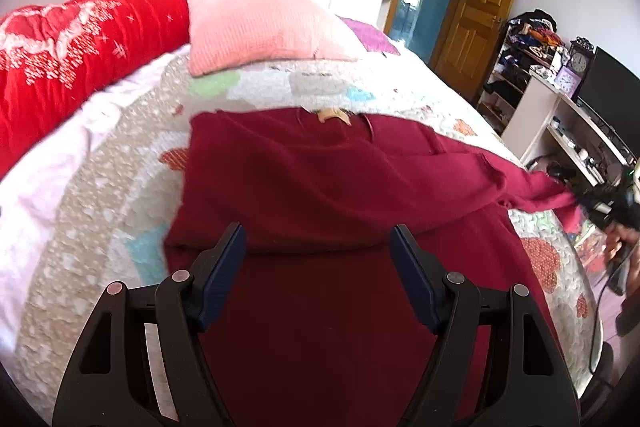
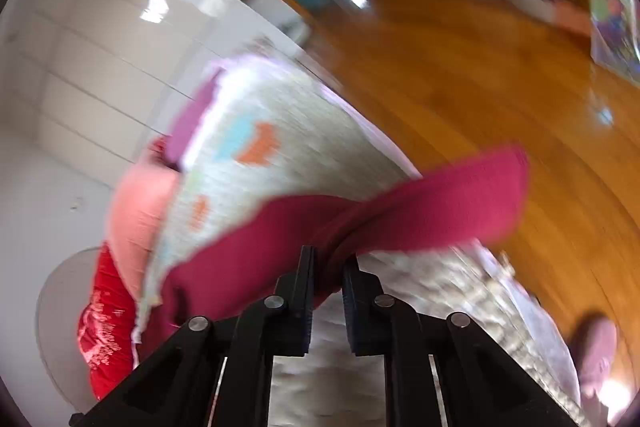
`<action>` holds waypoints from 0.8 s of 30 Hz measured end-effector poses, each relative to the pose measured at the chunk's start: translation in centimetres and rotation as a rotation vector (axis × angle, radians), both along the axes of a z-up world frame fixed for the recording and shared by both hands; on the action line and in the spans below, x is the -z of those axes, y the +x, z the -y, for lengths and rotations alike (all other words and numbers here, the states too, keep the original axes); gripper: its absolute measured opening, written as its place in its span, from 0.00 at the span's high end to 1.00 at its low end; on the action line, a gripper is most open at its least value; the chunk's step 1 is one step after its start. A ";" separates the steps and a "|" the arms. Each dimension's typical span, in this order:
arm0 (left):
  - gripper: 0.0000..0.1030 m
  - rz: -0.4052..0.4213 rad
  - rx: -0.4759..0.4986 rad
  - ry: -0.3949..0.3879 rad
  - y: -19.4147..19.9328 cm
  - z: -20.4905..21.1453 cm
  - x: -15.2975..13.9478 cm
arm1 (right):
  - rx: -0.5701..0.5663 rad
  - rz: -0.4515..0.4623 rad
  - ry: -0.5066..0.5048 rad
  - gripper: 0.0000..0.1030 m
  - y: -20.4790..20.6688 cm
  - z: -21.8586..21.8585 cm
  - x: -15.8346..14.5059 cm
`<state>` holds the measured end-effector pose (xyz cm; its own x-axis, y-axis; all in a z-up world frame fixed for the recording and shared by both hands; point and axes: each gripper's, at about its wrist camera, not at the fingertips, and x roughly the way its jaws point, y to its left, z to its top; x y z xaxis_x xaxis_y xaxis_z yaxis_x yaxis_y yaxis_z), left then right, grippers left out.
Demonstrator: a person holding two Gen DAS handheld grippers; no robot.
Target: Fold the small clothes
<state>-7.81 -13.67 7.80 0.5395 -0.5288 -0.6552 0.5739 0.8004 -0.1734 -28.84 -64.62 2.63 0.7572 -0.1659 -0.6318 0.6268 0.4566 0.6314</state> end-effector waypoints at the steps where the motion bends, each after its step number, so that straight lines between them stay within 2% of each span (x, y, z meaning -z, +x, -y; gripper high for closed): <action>1: 0.28 0.001 -0.008 -0.005 0.2 -0.3 -0.2 | -0.017 0.033 -0.033 0.90 0.3 -0.4 -1.3; 4: 0.28 -0.005 -0.042 -0.050 0.9 -1.5 -0.9 | -0.122 0.164 -0.096 0.90 2.8 -2.5 -5.6; 6: 0.28 -0.019 -0.068 -0.096 1.4 -2.4 -1.3 | -0.245 0.227 -0.147 0.90 6.0 -5.3 -8.8; 9: 0.28 -0.044 -0.093 -0.145 2.3 -3.3 -1.4 | -0.436 0.262 -0.216 0.90 11.3 -10.7 -11.6; 11: 0.28 -0.050 -0.111 -0.151 2.9 -3.6 -1.2 | -0.590 0.255 -0.273 0.90 15.7 -15.9 -12.1; 13: 0.28 -0.053 -0.125 -0.153 3.3 -3.9 -0.9 | -0.710 0.214 -0.313 0.90 19.4 -20.7 -10.7; 14: 0.28 -0.059 -0.133 -0.156 3.5 -4.2 -0.7 | -0.804 0.169 -0.322 0.90 21.7 -24.0 -8.8; 16: 0.28 -0.078 -0.148 -0.163 4.0 -4.7 0.0 | -0.937 0.028 -0.318 0.87 24.8 -28.5 -4.6; 18: 0.28 -0.100 -0.158 -0.167 4.6 -5.2 0.6 | -0.997 -0.166 -0.413 0.82 26.5 -32.0 -0.3; 19: 0.28 -0.103 -0.160 -0.171 4.7 -5.4 0.8 | -1.012 -0.210 -0.478 0.78 26.4 -33.0 1.0; 21: 0.28 -0.113 -0.166 -0.178 5.1 -5.5 1.3 | -1.002 -0.177 -0.478 0.72 25.7 -32.8 0.9; 23: 0.28 -0.138 -0.158 -0.188 5.4 -5.2 1.5 | -0.980 -0.132 -0.401 0.67 24.9 -31.0 -0.2; 24: 0.28 -0.149 -0.147 -0.198 5.5 -5.0 1.5 | -0.959 -0.118 -0.398 0.64 24.8 -30.4 -0.8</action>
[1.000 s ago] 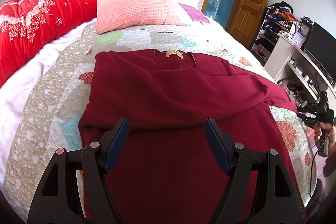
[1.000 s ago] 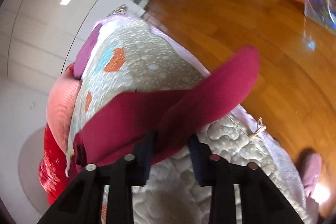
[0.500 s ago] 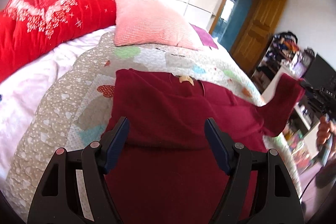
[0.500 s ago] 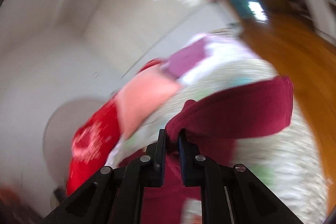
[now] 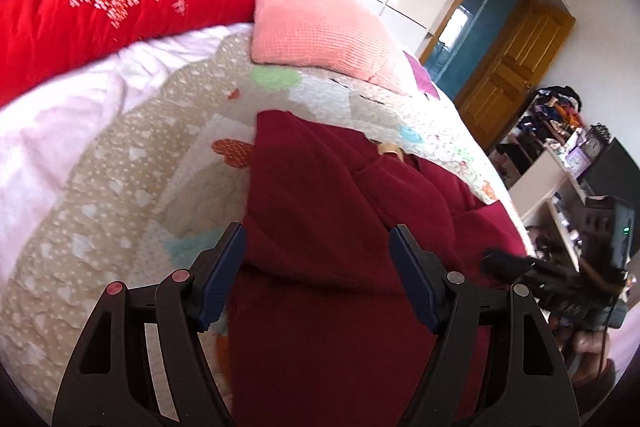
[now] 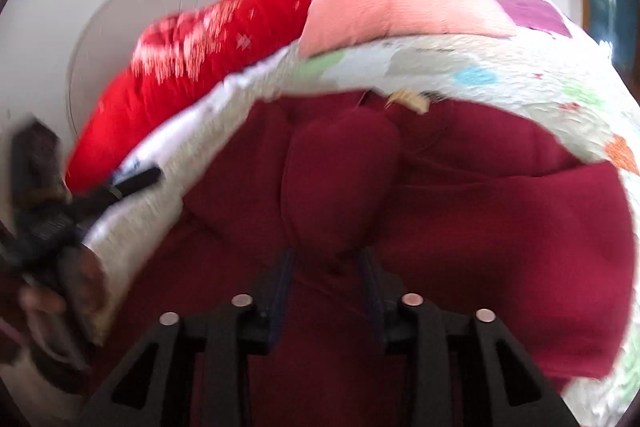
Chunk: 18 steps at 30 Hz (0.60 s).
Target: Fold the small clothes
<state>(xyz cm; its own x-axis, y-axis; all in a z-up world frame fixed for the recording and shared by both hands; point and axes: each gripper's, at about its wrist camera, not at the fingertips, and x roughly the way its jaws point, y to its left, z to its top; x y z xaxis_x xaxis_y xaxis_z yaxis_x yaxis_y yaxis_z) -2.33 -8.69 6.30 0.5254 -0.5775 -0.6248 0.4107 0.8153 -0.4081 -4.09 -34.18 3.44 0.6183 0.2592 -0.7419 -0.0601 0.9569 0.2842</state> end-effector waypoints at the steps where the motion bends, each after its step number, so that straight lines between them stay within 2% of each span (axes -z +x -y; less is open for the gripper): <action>1: 0.28 -0.003 0.008 -0.006 0.1 0.2 -0.1 | 0.028 0.027 -0.006 0.59 -0.8 1.0 -0.8; 3: 0.28 0.011 0.023 -0.004 0.4 1.2 -0.7 | 0.074 0.075 -0.020 0.55 -2.5 2.8 -2.1; 4: 0.24 0.025 0.030 -0.003 0.8 1.8 -1.1 | 0.100 0.083 -0.021 0.55 -3.3 3.7 -2.7; 5: 0.21 0.041 0.041 -0.011 1.5 2.8 -1.5 | 0.119 0.080 -0.021 0.55 -4.2 4.3 -3.1; 7: 0.21 0.037 0.046 -0.008 3.0 4.5 -2.0 | 0.173 0.068 -0.008 0.55 -4.6 5.9 -3.1; 10: 0.21 -0.020 0.115 0.030 5.8 8.2 -1.8 | 0.241 0.056 0.057 0.55 -6.2 8.1 -2.3; 15: 0.21 -0.153 0.150 0.149 9.7 12.9 1.4 | 0.282 0.067 0.119 0.55 -7.8 9.6 -1.8; 16: 0.24 -0.167 0.159 0.156 9.9 13.4 1.8 | 0.287 0.070 0.122 0.55 -8.1 9.8 -1.7; 17: 0.40 -0.170 0.168 0.154 9.8 13.7 2.0 | 0.293 0.076 0.129 0.55 -8.3 10.1 -1.7; 18: 0.53 -0.168 0.186 0.152 9.6 14.1 1.9 | 0.298 0.081 0.137 0.55 -8.6 10.2 -1.6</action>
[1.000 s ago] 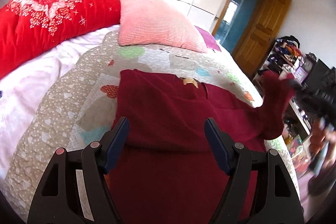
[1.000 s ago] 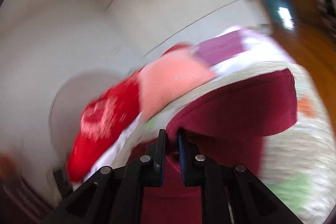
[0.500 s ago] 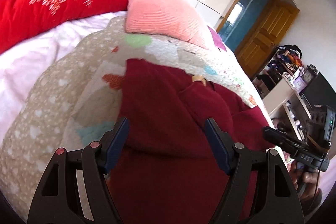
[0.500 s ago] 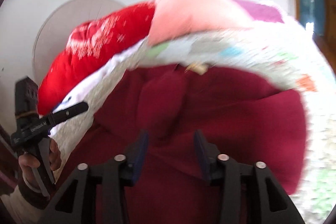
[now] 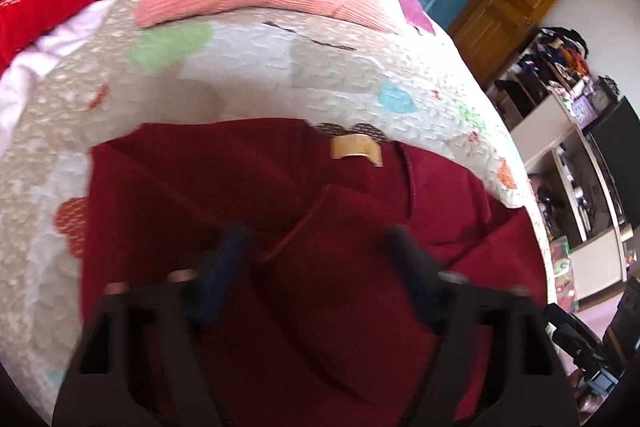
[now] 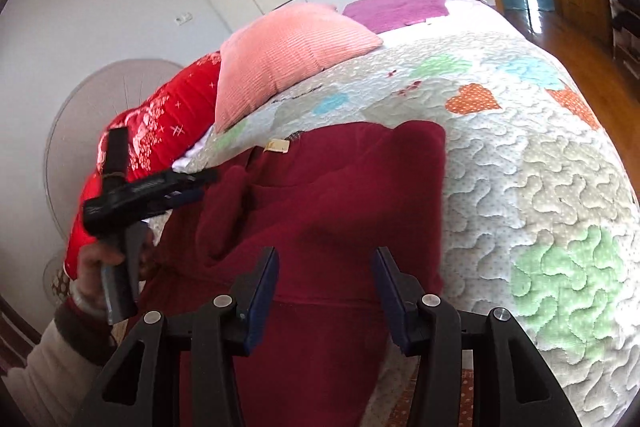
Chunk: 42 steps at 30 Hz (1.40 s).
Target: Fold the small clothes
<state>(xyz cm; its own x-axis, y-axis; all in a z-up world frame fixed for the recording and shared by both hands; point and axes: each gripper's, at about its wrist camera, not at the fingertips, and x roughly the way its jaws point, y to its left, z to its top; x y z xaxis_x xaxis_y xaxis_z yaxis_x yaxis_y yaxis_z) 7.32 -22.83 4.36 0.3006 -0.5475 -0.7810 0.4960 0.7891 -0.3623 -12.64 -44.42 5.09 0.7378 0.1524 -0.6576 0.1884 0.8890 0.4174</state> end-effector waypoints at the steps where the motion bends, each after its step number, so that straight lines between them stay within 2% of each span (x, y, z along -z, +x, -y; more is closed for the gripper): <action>1: 0.79 0.011 0.016 0.013 -0.2 0.4 -0.2 | 0.004 0.002 0.004 0.55 -0.2 0.3 0.0; 2: 0.91 0.034 0.032 0.032 -0.5 0.7 -0.5 | 0.009 0.004 0.006 0.55 -0.5 0.6 -0.1; 5: 0.93 0.105 0.057 0.036 -1.9 0.3 -2.5 | 0.030 0.013 -0.005 0.55 -0.5 1.0 -0.5; 7: 0.93 0.154 0.050 -0.004 -2.6 -1.0 -4.5 | 0.041 0.023 -0.015 0.55 -0.4 1.1 -1.0; 9: 0.93 0.183 0.003 -0.045 -3.3 -3.6 -6.2 | 0.049 0.036 -0.032 0.55 -0.2 1.2 -1.5; 11: 0.93 0.192 -0.058 -0.046 -3.6 -6.1 -6.6 | 0.057 0.035 -0.051 0.55 0.1 1.4 -1.8; 14: 0.93 0.195 -0.145 -0.021 -3.5 -9.3 -5.0 | 0.097 0.002 -0.126 0.51 0.9 1.8 -1.8; 16: 0.93 0.144 -0.166 -0.007 -3.2 -10.4 -3.1 | 0.141 -0.025 -0.199 0.40 1.6 2.2 -1.6; 18: 0.93 0.087 -0.178 -0.016 -3.2 -10.7 -1.3 | 0.183 -0.055 -0.227 0.33 2.7 2.9 -1.0; 19: 0.93 0.086 -0.180 -0.017 -3.6 -10.8 -0.9 | 0.192 -0.073 -0.205 0.33 3.3 3.5 -0.4; 21: 0.93 0.104 -0.178 -0.014 -4.4 -10.7 -0.6 | 0.168 -0.102 -0.089 0.33 4.6 4.5 0.9; 22: 0.93 0.109 -0.176 -0.014 -4.6 -10.6 -0.6 | 0.140 -0.097 -0.037 0.36 5.0 4.8 1.4; 23: 0.93 0.114 -0.174 -0.016 -4.8 -10.4 -0.7 | 0.114 -0.093 -0.009 0.44 5.5 4.9 1.8; 24: 0.93 0.114 -0.167 -0.024 -5.0 -10.2 -0.8 | 0.108 -0.112 -0.053 0.70 6.0 4.7 2.0; 25: 0.93 0.112 -0.161 -0.033 -5.2 -10.1 -1.0 | 0.115 -0.135 -0.136 0.76 6.2 4.3 2.0; 26: 0.93 0.110 -0.159 -0.034 -5.4 -10.0 -0.9 | 0.112 -0.135 -0.205 0.78 6.2 3.8 1.6; 28: 0.92 0.104 -0.153 0.012 -5.4 -9.3 -0.2 | 0.131 -0.119 -0.257 0.80 5.6 3.5 1.1; 30: 0.92 0.098 -0.158 0.044 -5.2 -9.1 0.5 | 0.157 -0.171 -0.275 0.79 5.8 3.9 2.1; 32: 0.91 0.099 -0.175 0.019 -5.4 -9.7 0.0 | 0.172 -0.191 -0.235 0.76 5.5 4.4 2.2; 36: 0.91 0.159 -0.209 0.045 -5.3 -10.8 -1.1 | 0.149 -0.077 -0.231 0.73 2.7 2.7 -1.2; 38: 0.91 0.127 -0.211 0.063 -4.7 -10.9 -0.6 | 0.083 -0.027 -0.229 0.73 1.8 1.1 -2.0; 40: 0.91 0.088 -0.224 0.054 -4.6 -11.3 0.0 | 0.009 -0.063 -0.236 0.73 2.1 -0.2 -1.1; 42: 0.91 0.094 -0.236 0.032 -5.3 -11.7 -0.4 | -0.006 -0.189 -0.305 0.73 3.2 -1.0 1.9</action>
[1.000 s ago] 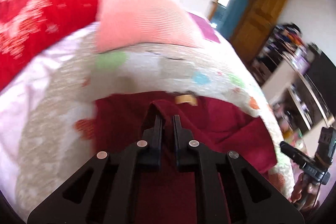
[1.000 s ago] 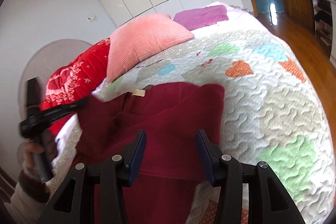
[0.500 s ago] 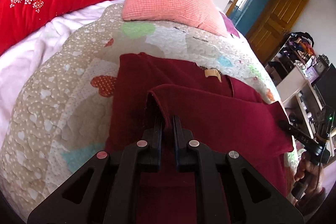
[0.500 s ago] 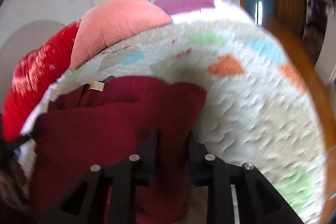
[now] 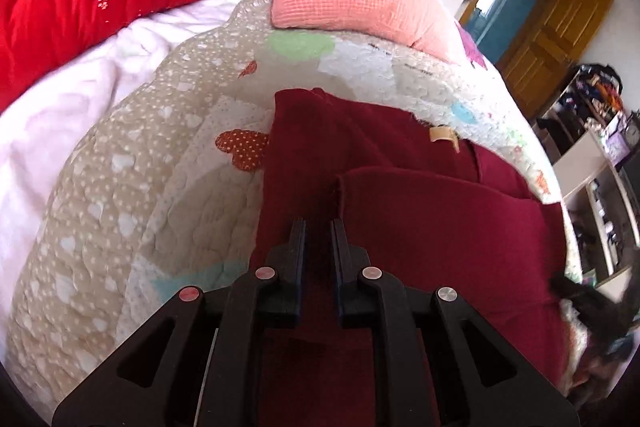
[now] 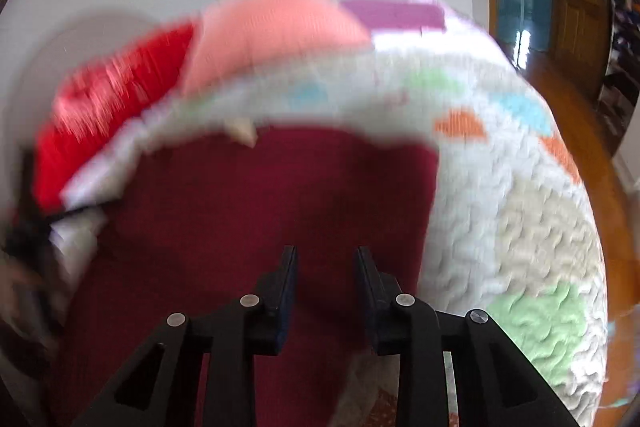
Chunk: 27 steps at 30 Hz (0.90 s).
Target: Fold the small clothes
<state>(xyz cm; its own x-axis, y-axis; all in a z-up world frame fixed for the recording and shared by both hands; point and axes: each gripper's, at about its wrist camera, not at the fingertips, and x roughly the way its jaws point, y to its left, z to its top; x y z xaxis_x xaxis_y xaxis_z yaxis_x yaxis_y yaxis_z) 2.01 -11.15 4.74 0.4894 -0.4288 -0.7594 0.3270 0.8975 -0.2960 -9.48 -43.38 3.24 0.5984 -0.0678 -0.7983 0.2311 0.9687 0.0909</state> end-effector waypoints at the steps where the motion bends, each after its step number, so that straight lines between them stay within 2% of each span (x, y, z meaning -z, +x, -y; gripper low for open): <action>1: 0.91 0.012 -0.003 -0.005 -0.5 -0.2 -0.3 | 0.000 -0.033 -0.010 0.73 0.2 -0.1 1.0; 3: 0.86 0.045 0.000 -0.005 -1.4 -0.2 -1.1 | 0.001 -0.012 -0.041 0.73 -0.4 -0.7 0.3; 5: 0.57 0.063 0.013 -0.003 -1.8 0.2 -1.6 | 0.001 0.010 -0.027 0.73 -1.1 -1.1 -0.9; 7: 0.48 0.058 0.002 -0.018 -1.6 0.5 -1.4 | 0.007 0.040 -0.017 0.70 -1.6 -1.4 -1.7; 9: 0.48 0.044 -0.021 -0.037 -1.1 0.8 -1.0 | 0.021 0.033 -0.022 0.63 -1.6 -1.4 -1.3; 10: 0.48 0.042 -0.025 -0.018 -0.6 1.2 -0.5 | 0.037 0.025 -0.025 0.62 -1.4 -1.2 -0.7; 12: 0.48 -0.007 -0.045 0.081 0.6 2.0 1.3 | 0.051 -0.005 -0.017 0.59 -0.7 -1.0 1.0; 13: 0.48 -0.024 -0.038 0.103 0.8 2.3 1.8 | 0.049 -0.010 -0.024 0.59 -0.5 -1.2 1.5; 16: 0.48 -0.006 -0.018 0.129 0.0 2.0 0.8 | 0.030 -0.013 -0.025 0.59 -0.8 -2.0 0.0; 19: 0.48 -0.001 -0.011 0.087 -2.0 0.5 -0.9 | 0.021 0.044 0.038 0.58 -3.4 -2.0 -2.2; 22: 0.48 0.002 0.001 0.060 -4.6 -1.3 -2.0 | 0.026 0.070 0.047 0.54 -7.0 -2.5 -3.4; 27: 0.48 0.019 0.009 0.092 -9.4 -3.2 -2.2 | 0.008 0.016 0.115 0.52 -11.9 -3.4 -2.0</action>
<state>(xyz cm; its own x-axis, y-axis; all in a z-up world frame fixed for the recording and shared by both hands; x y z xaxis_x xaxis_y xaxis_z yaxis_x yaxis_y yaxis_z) -7.41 -7.97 6.94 0.5003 -0.3619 -0.7866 0.3395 0.9177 -0.2064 -21.41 -39.94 5.24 0.6112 0.0189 -0.7912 0.2368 0.9496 0.2056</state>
